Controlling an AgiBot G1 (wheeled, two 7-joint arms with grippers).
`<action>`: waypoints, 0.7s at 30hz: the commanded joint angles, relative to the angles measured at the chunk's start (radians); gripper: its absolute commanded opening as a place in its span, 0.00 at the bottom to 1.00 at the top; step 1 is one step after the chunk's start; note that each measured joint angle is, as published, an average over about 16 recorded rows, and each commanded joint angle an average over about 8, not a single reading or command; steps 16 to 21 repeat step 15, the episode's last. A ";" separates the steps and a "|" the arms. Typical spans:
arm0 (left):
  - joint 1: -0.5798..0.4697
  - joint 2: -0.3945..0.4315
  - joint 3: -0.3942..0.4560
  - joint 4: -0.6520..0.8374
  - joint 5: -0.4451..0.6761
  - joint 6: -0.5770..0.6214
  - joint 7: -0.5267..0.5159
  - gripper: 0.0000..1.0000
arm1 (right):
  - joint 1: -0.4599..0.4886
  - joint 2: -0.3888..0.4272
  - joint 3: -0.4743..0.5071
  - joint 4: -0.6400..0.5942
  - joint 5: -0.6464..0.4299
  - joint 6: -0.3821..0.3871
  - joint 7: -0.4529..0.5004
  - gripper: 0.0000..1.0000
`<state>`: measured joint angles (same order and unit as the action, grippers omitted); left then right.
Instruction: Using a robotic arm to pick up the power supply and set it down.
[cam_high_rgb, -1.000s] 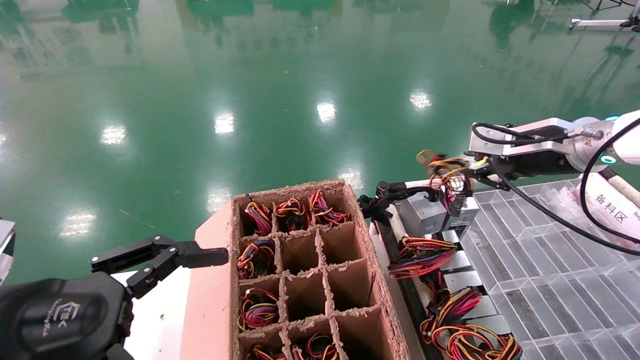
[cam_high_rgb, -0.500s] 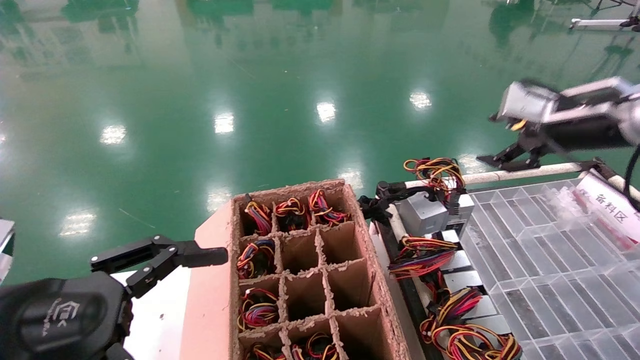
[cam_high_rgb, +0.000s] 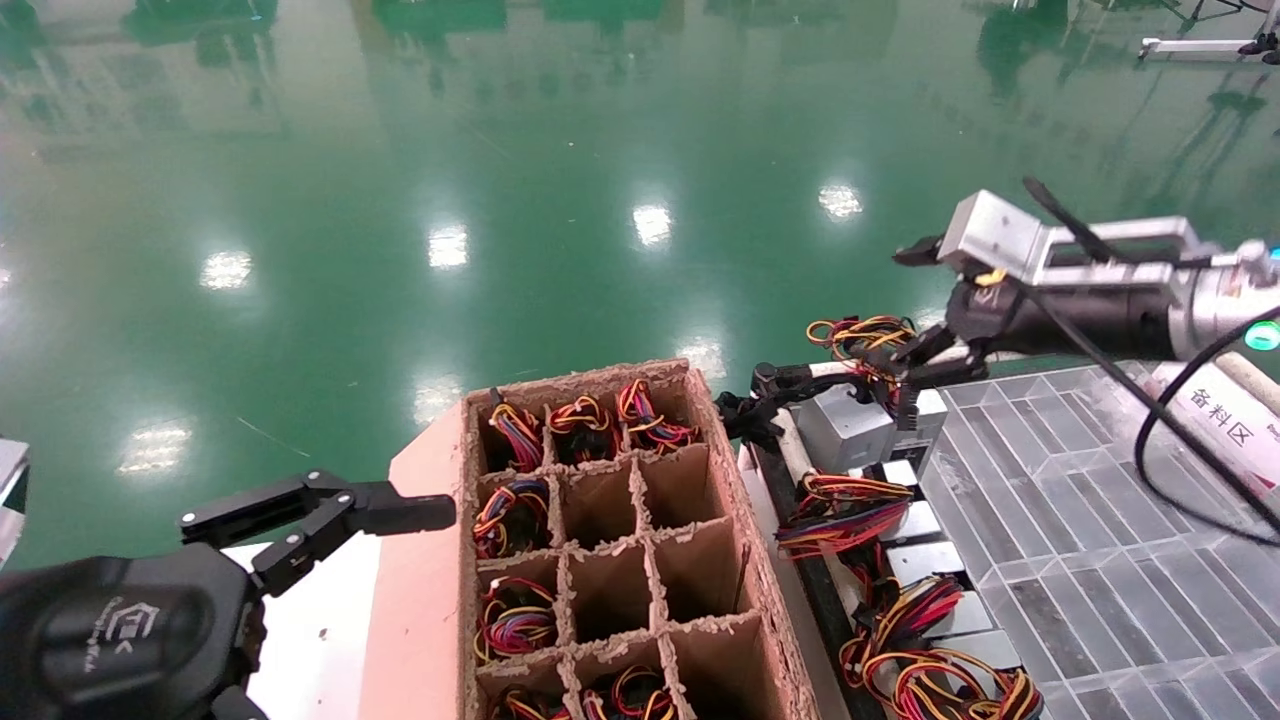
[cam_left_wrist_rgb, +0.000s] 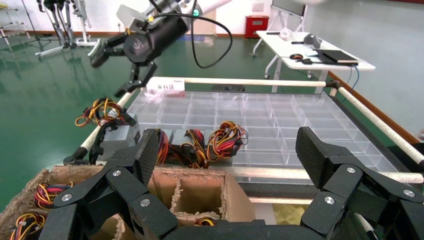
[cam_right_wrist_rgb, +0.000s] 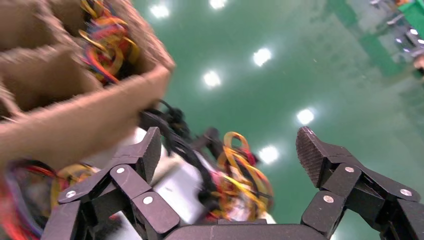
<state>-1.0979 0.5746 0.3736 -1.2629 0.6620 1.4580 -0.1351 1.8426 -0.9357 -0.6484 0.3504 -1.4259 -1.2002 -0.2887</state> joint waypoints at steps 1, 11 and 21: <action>0.000 0.000 0.000 0.000 0.000 0.000 0.000 1.00 | -0.035 0.015 0.017 0.043 0.032 -0.014 0.022 1.00; 0.000 0.000 0.000 0.000 0.000 0.000 0.000 1.00 | -0.214 0.090 0.103 0.260 0.194 -0.082 0.133 1.00; 0.000 0.000 0.000 0.000 0.000 0.000 0.000 1.00 | -0.259 0.109 0.124 0.315 0.234 -0.100 0.161 1.00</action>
